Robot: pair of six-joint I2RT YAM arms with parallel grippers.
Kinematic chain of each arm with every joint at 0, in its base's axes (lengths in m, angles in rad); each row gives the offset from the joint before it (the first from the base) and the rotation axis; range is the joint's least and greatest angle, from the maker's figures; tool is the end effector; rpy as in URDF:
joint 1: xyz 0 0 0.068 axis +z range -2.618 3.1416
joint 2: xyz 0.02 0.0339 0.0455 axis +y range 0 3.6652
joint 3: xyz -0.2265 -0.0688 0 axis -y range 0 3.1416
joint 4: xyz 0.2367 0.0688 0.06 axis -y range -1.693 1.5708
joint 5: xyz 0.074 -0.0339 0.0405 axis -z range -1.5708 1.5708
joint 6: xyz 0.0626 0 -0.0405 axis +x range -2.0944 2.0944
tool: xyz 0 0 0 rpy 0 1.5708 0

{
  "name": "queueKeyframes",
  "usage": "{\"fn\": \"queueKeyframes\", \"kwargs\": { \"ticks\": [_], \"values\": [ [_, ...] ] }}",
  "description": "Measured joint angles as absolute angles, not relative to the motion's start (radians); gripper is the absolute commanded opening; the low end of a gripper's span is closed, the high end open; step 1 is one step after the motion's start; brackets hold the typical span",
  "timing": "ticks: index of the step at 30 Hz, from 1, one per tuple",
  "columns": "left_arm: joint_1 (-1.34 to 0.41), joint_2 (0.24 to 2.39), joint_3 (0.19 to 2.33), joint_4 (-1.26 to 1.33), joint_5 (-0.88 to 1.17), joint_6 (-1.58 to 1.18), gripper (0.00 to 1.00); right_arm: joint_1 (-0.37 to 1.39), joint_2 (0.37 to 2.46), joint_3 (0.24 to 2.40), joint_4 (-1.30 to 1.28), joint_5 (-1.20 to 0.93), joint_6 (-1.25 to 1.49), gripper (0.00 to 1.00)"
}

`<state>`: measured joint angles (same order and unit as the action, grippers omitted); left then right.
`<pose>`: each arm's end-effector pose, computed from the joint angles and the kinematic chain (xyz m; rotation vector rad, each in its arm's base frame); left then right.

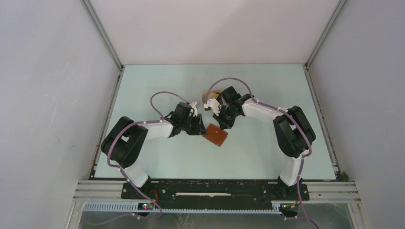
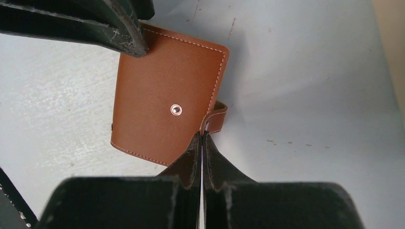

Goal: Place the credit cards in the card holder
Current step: Close the card holder at the center of the board.

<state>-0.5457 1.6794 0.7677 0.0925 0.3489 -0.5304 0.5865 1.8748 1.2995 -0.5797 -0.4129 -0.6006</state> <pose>0.2689 -0.1883 0.0912 0.1948 2.5221 -0.8921 0.2960 0.2269 0.1310 -1.5924 2.1491 0.5557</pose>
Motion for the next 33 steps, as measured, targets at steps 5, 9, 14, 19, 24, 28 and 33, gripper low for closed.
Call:
{"fn": "queueKeyframes", "kwargs": {
  "ticks": [5,9,14,19,24,28,33],
  "values": [
    [-0.537,1.673,0.768,0.082,0.342,-0.521,0.39,0.606,1.869,1.271,-0.554,-0.389,-0.601,0.00],
    [-0.528,1.660,0.768,0.081,0.345,-0.514,0.37,0.612,1.856,1.254,-0.534,-0.370,-0.601,0.00],
    [-0.528,1.674,0.768,0.087,0.364,-0.517,0.31,0.628,1.825,1.225,-0.504,-0.331,-0.601,0.00],
    [-0.532,1.698,0.769,0.096,0.383,-0.536,0.18,0.660,1.797,1.201,-0.481,-0.305,-0.601,0.00],
    [-0.540,1.705,0.775,0.100,0.396,-0.554,0.14,0.690,1.796,1.179,-0.467,-0.277,-0.601,0.00],
    [-0.549,1.705,0.775,0.100,0.397,-0.569,0.13,0.705,1.796,1.166,-0.459,-0.262,-0.606,0.00],
    [-0.550,1.705,0.775,0.100,0.397,-0.578,0.12,0.716,1.795,1.160,-0.451,-0.244,-0.620,0.00]
  ]
}}
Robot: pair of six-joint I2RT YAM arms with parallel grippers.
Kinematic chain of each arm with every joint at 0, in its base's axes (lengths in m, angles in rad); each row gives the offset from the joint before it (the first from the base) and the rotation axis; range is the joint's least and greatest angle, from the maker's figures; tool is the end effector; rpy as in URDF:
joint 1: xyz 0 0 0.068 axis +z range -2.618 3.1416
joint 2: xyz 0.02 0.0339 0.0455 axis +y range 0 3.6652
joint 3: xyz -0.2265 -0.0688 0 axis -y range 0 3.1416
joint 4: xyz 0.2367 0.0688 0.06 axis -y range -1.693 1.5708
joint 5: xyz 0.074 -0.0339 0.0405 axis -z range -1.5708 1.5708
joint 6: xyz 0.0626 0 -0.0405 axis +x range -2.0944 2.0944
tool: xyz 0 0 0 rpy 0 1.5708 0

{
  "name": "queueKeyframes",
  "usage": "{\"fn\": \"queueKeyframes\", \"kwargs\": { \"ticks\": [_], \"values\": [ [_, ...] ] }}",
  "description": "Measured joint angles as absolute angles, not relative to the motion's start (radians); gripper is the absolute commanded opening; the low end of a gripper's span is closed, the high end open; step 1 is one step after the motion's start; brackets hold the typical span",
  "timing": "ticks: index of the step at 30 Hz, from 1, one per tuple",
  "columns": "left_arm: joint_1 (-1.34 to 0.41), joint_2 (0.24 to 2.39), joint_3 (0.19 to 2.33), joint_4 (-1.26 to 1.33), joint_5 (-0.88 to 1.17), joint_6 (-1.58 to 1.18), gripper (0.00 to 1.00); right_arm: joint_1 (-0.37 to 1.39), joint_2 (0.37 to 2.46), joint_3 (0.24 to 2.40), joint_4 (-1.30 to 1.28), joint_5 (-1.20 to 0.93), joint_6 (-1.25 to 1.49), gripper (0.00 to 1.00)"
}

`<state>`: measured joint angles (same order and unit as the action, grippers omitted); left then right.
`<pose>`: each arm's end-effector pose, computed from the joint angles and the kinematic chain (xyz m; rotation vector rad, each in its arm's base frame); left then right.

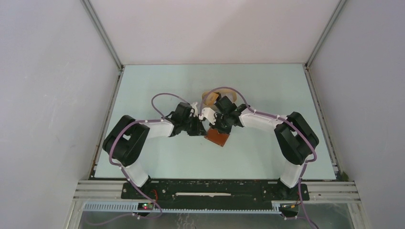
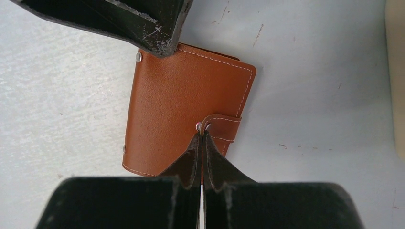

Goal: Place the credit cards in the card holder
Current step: Close the card holder at the center of the board.

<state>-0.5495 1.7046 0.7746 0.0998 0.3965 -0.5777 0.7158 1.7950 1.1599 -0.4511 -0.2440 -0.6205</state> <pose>0.2677 -0.1923 0.0869 0.1630 2.5549 -0.9628 0.2612 0.2472 0.1230 -1.7034 2.0288 0.3555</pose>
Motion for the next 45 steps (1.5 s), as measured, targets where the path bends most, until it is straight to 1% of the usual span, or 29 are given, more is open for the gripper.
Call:
{"fn": "queueKeyframes", "kwargs": {
  "ticks": [12,24,45],
  "values": [
    [-0.550,1.705,0.775,0.100,0.397,-0.586,0.12,0.747,1.779,1.131,-0.426,-0.173,-0.680,0.00],
    [-0.553,1.705,0.775,0.104,0.398,-0.587,0.12,0.761,1.773,1.121,-0.430,-0.148,-0.734,0.00],
    [-0.552,1.707,0.775,0.106,0.405,-0.591,0.13,0.836,1.781,1.121,-0.455,-0.020,-0.873,0.00]
  ]
}}
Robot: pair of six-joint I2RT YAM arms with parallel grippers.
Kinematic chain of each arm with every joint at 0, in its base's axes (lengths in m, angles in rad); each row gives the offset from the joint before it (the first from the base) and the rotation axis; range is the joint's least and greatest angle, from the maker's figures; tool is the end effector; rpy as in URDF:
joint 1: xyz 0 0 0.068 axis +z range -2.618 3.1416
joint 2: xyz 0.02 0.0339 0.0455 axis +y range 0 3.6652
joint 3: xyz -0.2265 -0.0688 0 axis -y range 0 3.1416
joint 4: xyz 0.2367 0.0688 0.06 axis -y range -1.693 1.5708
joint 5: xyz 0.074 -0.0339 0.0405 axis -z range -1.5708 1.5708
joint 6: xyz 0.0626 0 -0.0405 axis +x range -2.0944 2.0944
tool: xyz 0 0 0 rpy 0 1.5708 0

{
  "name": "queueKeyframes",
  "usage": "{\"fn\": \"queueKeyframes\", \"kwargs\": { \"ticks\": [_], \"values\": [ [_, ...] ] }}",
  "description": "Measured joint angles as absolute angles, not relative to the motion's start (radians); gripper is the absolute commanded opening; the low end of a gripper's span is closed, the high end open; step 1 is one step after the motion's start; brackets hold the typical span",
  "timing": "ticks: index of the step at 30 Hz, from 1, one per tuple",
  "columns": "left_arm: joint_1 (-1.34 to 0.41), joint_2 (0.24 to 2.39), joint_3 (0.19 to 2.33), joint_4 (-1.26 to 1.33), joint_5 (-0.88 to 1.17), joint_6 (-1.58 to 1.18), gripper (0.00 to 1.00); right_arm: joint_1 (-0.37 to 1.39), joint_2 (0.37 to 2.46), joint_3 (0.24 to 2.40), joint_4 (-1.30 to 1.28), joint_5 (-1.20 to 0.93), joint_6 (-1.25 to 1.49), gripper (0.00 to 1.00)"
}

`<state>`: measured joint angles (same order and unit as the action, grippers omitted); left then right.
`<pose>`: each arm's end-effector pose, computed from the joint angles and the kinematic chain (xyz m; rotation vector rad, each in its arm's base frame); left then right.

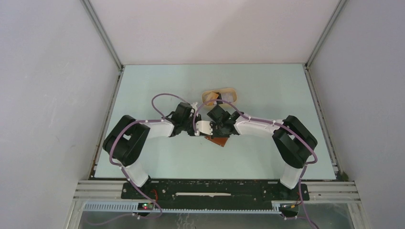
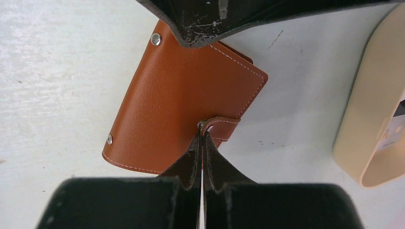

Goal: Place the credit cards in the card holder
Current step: Close the card holder at the center of the board.

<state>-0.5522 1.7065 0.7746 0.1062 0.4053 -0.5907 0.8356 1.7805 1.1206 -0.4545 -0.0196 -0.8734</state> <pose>0.2673 -0.1937 0.0870 0.1558 2.5558 -0.9806 0.2346 0.2613 0.1147 -2.0291 1.7583 0.0145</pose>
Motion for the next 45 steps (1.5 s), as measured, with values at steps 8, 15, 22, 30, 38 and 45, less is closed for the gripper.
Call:
{"fn": "queueKeyframes", "kwargs": {
  "ticks": [8,15,22,30,38,45],
  "values": [
    [-0.552,1.710,0.775,0.109,0.408,-0.595,0.13,0.869,1.794,1.129,-0.470,0.041,-0.912,0.00],
    [-0.551,1.715,0.775,0.114,0.417,-0.596,0.13,0.884,1.825,1.172,-0.526,0.071,-0.947,0.00],
    [-0.550,1.715,0.775,0.116,0.422,-0.596,0.13,0.905,1.861,1.222,-0.591,0.106,-0.979,0.00],
    [-0.548,1.721,0.774,0.123,0.426,-0.603,0.13,0.920,1.894,1.266,-0.652,0.134,-1.019,0.00],
    [-0.545,1.728,0.775,0.133,0.439,-0.603,0.13,0.925,1.934,1.324,-0.723,0.141,-1.066,0.00],
    [-0.541,1.733,0.775,0.138,0.451,-0.603,0.14,0.927,1.975,1.385,-0.796,0.147,-1.111,0.00]
  ]
}}
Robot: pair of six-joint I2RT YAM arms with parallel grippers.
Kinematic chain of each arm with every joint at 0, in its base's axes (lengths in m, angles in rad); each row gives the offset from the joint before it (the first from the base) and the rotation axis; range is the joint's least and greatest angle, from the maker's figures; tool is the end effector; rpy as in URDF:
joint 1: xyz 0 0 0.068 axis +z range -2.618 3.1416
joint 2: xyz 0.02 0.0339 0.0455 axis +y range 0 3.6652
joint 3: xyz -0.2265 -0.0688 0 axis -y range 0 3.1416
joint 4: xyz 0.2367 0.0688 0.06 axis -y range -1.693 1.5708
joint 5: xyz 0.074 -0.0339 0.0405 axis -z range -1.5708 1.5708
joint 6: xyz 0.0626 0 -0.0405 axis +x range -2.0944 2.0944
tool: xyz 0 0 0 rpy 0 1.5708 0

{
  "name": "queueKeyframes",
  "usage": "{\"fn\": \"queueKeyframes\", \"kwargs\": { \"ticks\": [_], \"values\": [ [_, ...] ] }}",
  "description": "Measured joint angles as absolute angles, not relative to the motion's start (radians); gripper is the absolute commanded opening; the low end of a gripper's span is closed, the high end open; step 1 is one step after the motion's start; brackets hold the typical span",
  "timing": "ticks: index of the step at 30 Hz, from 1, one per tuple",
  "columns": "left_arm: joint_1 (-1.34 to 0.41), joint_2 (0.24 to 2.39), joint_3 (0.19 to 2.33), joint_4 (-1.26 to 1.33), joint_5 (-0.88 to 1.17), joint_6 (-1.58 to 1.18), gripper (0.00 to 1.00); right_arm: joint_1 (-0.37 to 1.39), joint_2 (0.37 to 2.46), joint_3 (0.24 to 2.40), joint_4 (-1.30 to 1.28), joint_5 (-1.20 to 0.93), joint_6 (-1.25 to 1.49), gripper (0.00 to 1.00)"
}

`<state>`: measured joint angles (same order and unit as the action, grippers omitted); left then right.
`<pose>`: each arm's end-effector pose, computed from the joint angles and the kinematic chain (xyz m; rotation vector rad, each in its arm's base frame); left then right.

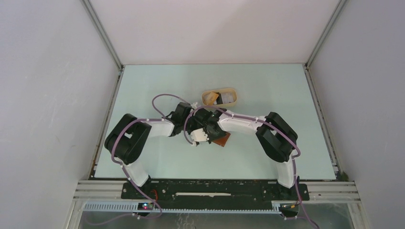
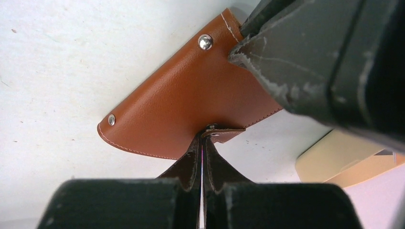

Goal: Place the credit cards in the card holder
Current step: Close the card holder at the center of the board.

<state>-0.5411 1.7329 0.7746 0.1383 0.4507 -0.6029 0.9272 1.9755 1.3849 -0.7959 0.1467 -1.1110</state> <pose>0.2694 -0.1937 0.0825 0.1516 2.5574 -1.0361 0.2258 0.2858 0.1061 -2.5121 1.5697 -0.2419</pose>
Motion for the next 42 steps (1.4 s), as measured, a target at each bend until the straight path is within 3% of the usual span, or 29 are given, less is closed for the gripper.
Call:
{"fn": "queueKeyframes", "kwargs": {
  "ticks": [17,42],
  "values": [
    [-0.517,1.762,0.775,0.164,0.514,-0.603,0.15,0.939,2.063,1.520,-0.941,0.161,-1.147,0.00],
    [-0.491,1.794,0.757,0.238,0.598,-0.602,0.15,0.958,2.067,1.497,-0.915,0.228,-1.244,0.00]
  ]
}}
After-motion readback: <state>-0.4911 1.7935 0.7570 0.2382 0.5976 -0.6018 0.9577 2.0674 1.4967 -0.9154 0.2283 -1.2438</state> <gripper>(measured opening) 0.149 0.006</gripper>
